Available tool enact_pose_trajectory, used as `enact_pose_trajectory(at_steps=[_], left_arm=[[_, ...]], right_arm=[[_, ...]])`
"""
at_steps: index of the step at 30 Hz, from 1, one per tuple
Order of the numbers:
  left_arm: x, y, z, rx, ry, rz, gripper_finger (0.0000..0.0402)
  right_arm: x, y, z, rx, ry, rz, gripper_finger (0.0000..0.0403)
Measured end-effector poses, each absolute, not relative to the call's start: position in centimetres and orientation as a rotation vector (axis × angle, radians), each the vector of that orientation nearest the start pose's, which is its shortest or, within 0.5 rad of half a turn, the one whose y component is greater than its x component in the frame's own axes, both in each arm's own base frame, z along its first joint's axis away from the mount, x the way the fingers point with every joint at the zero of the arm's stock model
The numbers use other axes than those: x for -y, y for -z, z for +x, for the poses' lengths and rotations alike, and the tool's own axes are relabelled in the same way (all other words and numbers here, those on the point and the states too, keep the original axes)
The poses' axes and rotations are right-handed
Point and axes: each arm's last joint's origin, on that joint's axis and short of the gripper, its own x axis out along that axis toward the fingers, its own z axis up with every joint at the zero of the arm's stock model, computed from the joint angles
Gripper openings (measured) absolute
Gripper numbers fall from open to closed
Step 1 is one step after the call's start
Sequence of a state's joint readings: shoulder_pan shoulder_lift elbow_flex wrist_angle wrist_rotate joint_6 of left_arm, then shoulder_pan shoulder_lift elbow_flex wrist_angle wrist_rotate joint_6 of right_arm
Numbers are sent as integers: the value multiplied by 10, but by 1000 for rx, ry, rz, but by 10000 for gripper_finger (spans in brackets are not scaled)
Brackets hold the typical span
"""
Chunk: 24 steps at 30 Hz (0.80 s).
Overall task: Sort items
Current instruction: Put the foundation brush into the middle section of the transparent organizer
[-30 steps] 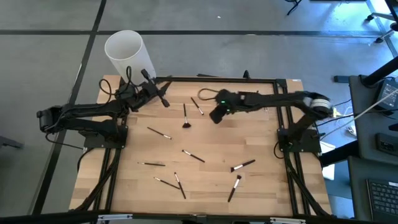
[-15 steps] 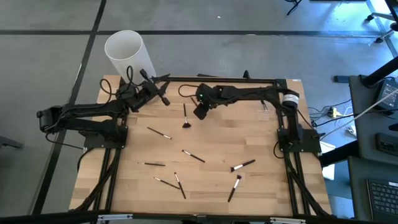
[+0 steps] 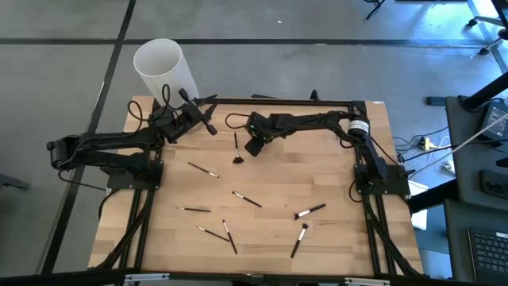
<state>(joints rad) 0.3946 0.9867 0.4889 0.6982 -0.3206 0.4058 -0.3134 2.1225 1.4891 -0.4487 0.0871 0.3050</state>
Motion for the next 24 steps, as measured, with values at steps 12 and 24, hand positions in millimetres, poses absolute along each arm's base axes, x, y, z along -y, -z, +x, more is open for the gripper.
enact_pose_trajectory(at_steps=[12,24], left_arm=[[-90,-278,192,57,-745,395,75],[-90,-278,192,57,-745,395,75]], right_arm=[[132,-137,403,-1202,468,397,38],[126,-135,388,-1357,436,399,19]])
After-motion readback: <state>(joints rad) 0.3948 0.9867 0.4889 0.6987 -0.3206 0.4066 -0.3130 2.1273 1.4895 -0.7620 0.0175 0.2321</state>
